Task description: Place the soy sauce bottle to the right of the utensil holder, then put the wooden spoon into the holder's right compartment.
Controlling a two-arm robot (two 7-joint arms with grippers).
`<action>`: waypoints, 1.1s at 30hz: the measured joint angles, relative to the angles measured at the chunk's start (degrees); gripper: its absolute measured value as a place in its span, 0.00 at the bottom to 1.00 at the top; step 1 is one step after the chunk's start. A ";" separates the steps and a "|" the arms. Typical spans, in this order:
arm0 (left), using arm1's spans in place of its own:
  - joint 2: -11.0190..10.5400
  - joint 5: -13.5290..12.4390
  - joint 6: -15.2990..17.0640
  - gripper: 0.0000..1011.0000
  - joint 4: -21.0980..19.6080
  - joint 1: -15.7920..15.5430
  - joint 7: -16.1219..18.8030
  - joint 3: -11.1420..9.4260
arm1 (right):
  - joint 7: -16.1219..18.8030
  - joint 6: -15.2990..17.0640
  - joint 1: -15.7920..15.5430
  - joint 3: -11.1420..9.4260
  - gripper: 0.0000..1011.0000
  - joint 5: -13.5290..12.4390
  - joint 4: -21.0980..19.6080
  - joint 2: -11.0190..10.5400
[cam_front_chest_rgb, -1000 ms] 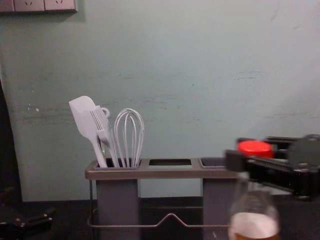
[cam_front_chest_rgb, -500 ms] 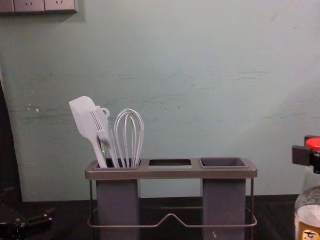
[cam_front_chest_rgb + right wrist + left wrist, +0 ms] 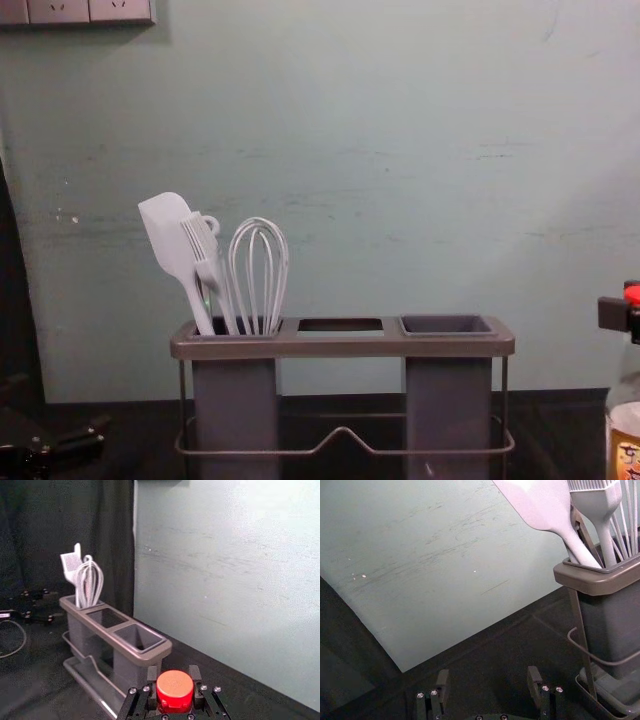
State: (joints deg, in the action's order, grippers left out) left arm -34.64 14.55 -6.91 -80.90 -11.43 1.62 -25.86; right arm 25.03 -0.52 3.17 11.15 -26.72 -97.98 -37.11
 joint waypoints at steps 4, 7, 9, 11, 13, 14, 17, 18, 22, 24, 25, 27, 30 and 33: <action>0.00 0.00 0.00 1.00 0.00 0.00 0.00 -0.01 | 0.40 0.10 2.37 0.48 0.38 0.53 2.37 1.27; 0.00 0.00 0.00 1.00 0.00 0.00 0.00 0.00 | 0.73 0.34 3.63 0.81 0.38 0.62 3.61 1.91; 0.00 0.00 0.00 1.00 0.00 0.00 0.00 0.00 | 1.12 0.59 5.11 1.27 0.38 0.70 4.90 2.63; 0.00 0.00 0.00 1.00 0.00 0.00 0.00 -0.01 | 1.46 0.81 6.57 1.86 0.38 0.88 6.44 3.34; 0.00 0.00 0.00 1.00 0.00 0.00 0.00 0.00 | 1.67 0.93 7.39 2.14 0.38 0.89 7.17 3.75; 0.00 0.00 0.00 1.00 0.00 0.00 0.00 0.00 | 1.79 0.96 8.24 2.45 0.38 0.92 8.08 4.20; 0.00 0.00 0.00 1.00 0.00 0.00 0.00 0.00 | 1.98 1.04 9.76 3.10 0.38 1.21 9.54 4.96; 0.00 0.00 0.00 1.00 0.00 0.00 0.00 0.00 | 1.96 1.13 10.08 3.29 0.38 1.43 9.86 5.11; 0.00 0.00 0.00 1.00 0.00 0.00 0.00 -0.01 | 1.61 1.62 11.27 4.04 0.38 2.35 11.00 5.67; 0.00 0.00 0.00 1.00 0.00 0.00 0.00 0.00 | 1.47 1.84 11.76 4.30 0.38 2.70 11.66 5.97; 0.00 0.00 0.00 1.00 0.00 0.00 0.00 0.00 | 1.42 1.87 11.90 4.38 0.38 2.79 11.87 6.08; 0.00 0.00 0.00 1.00 0.00 0.00 0.00 -0.01 | 1.33 1.92 12.17 4.55 0.38 2.96 12.36 6.30; 0.00 0.00 0.00 1.00 0.00 0.00 0.00 0.00 | 1.31 1.94 12.72 4.90 0.38 3.39 13.34 6.75; 0.00 0.00 0.00 1.00 0.00 0.00 0.00 0.00 | 1.31 1.55 13.25 5.20 0.38 3.84 14.69 7.32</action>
State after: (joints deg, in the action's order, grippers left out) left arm -34.65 14.55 -6.91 -80.90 -11.43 1.62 -25.86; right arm 26.34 1.03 16.42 16.35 -22.88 -83.29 -29.80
